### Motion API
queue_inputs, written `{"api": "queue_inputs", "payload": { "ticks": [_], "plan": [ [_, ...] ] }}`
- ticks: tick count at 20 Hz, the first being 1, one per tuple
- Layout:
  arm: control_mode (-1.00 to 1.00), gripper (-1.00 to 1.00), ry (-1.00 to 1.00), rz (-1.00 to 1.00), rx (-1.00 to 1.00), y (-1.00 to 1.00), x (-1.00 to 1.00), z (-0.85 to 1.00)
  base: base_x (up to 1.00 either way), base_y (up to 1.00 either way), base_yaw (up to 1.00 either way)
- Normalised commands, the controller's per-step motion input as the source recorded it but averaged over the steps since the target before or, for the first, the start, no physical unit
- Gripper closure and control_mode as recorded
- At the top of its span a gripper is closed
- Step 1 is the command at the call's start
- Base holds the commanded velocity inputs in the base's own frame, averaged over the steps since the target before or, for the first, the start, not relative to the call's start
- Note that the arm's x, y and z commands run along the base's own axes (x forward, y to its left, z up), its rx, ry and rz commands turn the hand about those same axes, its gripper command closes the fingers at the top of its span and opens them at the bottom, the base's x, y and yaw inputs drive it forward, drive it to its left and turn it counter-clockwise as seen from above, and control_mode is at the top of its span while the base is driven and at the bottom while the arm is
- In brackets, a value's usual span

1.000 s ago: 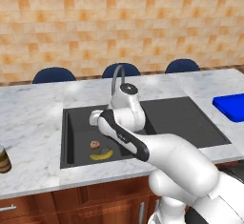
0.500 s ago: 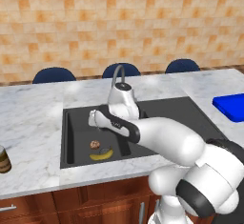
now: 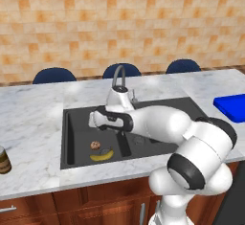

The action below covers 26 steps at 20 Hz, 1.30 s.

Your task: Pick up all produce items and place them in the sink. Turn on the sink faucet to wash them. Then turn the sink off and put them in the tray.

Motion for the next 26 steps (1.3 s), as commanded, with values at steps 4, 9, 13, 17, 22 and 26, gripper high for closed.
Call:
{"api": "queue_inputs", "payload": {
  "ticks": [4,9,13,17,22,26],
  "plan": [
    [-1.00,-1.00,0.00,-0.10,-0.01,0.00,0.15,-0.27,0.00,0.00,0.00],
    [-1.00,-1.00,0.00,-0.10,-0.01,0.05,0.22,-0.26,0.00,0.00,0.00],
    [-1.00,-1.00,0.00,-0.09,0.00,0.09,0.27,-0.23,0.00,0.00,0.00],
    [-1.00,-1.00,0.00,-0.09,0.00,0.09,0.30,-0.24,0.00,0.00,0.00],
    [-1.00,-1.00,0.00,-0.08,-0.01,0.13,0.30,-0.25,0.00,0.00,0.00],
    [-1.00,-1.00,0.00,-0.07,-0.01,0.14,0.31,-0.28,0.00,0.00,0.00]
  ]
}}
